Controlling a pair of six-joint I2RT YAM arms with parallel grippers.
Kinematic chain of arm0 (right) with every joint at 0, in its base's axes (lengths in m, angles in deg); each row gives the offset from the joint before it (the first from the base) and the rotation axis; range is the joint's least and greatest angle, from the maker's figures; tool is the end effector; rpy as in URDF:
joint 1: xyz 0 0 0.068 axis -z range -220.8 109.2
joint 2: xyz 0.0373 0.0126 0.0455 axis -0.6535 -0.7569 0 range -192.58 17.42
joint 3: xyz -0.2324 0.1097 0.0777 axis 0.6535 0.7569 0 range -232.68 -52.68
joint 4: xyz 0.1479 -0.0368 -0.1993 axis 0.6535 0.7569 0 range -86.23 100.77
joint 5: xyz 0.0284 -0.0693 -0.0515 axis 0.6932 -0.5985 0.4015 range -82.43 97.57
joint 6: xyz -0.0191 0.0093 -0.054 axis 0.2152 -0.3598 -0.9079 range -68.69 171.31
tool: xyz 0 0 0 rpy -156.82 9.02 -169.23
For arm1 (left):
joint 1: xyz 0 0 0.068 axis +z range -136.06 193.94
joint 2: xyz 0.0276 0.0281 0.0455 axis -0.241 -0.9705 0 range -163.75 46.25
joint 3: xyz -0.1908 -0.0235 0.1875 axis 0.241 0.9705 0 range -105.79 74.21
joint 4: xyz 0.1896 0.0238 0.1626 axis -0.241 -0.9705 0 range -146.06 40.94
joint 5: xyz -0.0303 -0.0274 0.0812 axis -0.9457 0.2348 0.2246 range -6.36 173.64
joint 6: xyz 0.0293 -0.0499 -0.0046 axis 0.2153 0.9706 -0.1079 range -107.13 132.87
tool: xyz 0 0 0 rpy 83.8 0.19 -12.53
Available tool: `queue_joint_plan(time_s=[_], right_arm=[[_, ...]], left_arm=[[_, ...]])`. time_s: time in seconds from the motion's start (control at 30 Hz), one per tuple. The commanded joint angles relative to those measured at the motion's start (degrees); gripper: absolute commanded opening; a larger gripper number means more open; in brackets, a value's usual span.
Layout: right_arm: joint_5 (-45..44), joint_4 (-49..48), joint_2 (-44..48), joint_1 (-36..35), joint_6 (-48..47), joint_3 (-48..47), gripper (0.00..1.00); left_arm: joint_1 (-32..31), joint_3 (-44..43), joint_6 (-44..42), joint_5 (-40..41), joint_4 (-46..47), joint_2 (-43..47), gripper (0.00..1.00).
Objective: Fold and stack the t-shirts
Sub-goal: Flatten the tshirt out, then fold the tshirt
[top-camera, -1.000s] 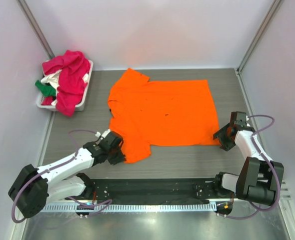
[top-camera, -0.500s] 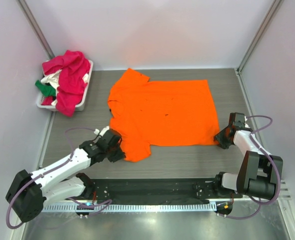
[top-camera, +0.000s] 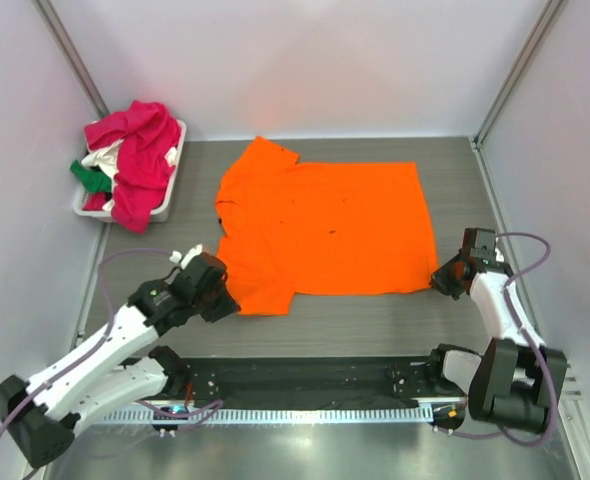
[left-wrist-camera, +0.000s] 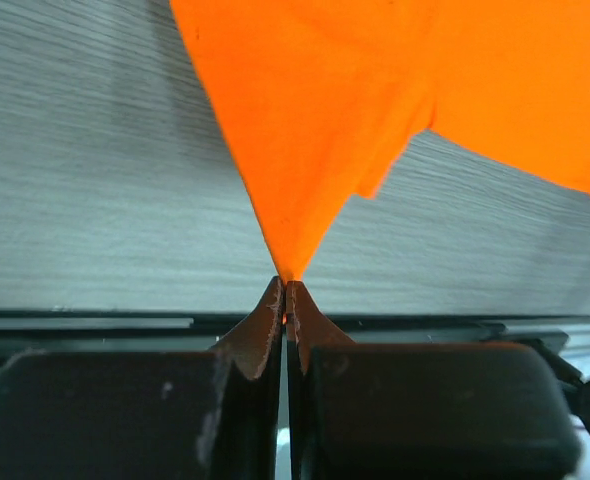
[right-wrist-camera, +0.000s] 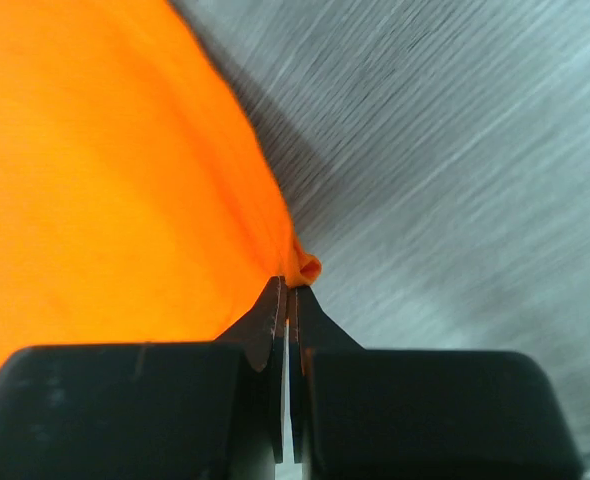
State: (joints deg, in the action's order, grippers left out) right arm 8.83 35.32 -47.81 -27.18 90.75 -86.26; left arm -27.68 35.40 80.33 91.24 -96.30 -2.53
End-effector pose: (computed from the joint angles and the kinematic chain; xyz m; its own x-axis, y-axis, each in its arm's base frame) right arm 0.1886 -0.0448 0.1745 -0.5265 0.7811 -0.3357 0.7255 0.6186 0.3017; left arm 0.1173 -0.0968 0.2305 -0.7996 -0.5142 -0.3103 -0.3486 0.8180 -0.4575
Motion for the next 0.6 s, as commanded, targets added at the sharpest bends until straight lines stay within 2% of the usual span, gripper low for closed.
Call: queue_joint_plan(time_s=[0.0, 0.13, 0.27, 0.4, 0.57], right_arm=[[0.68, 8.86, 7.81, 0.26, 1.51, -3.94, 0.01], [-0.55, 17.2, 12.93, 0.35, 2.13, -6.14, 0.01], [-0.55, 19.25, 14.7, 0.26, 2.04, -7.9, 0.01], [1.2, 17.94, 10.75, 0.26, -0.23, -12.01, 0.01], [2.52, 15.47, 1.02, 0.17, -2.26, -18.26, 0.01]], left_arm=[[-0.3, -4.87, -0.31, 2.51, -11.45, 4.47, 0.0], [-0.21, -9.43, -0.23, 2.51, -16.47, 6.23, 0.0], [-0.21, -14.09, -4.6, 4.34, -17.53, 2.82, 0.0], [0.23, -20.77, -11.02, 7.42, -16.83, -8.23, 0.0], [5.05, -31.84, -18.58, 7.88, -14.03, -19.94, 0.0]])
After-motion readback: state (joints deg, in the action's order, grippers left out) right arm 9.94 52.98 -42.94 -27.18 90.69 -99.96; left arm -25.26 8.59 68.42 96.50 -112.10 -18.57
